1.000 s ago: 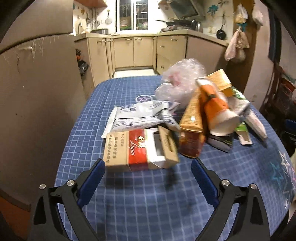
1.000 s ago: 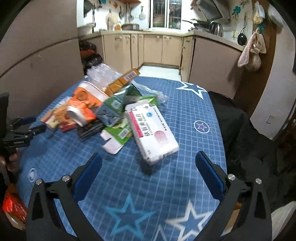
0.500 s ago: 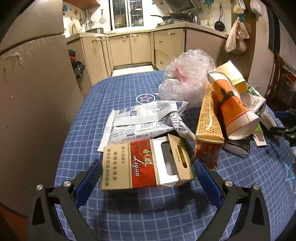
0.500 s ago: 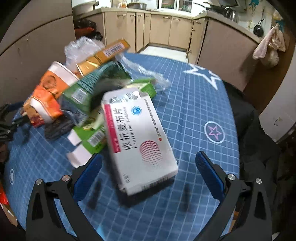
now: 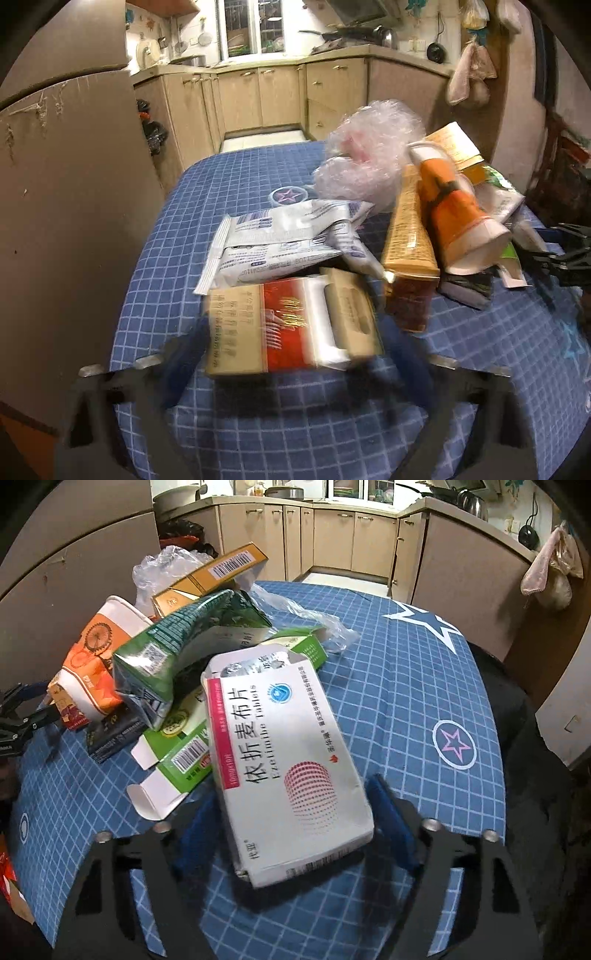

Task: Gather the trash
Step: 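Grasp the red-and-white cigarette box with the left tool while the right tool grasps the white medicine box, then lift both boxes and carry them toward the white bucket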

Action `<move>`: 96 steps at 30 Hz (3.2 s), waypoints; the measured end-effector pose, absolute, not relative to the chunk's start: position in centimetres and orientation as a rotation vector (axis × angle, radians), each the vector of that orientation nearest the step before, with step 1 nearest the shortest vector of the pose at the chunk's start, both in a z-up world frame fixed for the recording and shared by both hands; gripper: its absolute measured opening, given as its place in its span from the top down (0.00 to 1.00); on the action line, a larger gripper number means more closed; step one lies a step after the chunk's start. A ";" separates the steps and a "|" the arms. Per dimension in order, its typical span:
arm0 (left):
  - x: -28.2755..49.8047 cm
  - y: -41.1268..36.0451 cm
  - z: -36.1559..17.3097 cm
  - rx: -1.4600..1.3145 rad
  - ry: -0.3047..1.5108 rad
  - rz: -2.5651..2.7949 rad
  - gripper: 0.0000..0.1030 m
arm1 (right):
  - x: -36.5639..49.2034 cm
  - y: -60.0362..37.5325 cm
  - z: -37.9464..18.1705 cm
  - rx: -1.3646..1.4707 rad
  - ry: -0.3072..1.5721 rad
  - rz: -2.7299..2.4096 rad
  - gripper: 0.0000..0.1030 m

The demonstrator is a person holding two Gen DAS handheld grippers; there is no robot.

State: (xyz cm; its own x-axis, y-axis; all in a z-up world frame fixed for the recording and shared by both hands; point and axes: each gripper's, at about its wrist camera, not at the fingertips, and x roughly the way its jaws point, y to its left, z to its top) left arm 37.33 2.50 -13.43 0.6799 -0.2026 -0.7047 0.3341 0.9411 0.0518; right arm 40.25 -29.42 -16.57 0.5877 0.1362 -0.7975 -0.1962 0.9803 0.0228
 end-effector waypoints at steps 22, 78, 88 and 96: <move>39.0 5.1 -15.1 0.004 0.869 -0.326 0.07 | 40.2 -29.8 -16.9 -0.047 0.944 0.148 0.05; 20.4 -0.4 -9.9 0.145 0.730 -0.408 0.76 | 20.0 -25.4 -12.8 0.083 0.772 0.212 0.33; 19.4 -4.5 -9.1 0.227 0.678 -0.388 0.76 | 17.3 -26.0 -12.8 0.095 0.761 0.157 0.33; 19.0 -5.1 -9.0 0.240 0.677 -0.379 0.76 | 14.7 -26.8 -12.3 0.116 0.739 0.104 0.33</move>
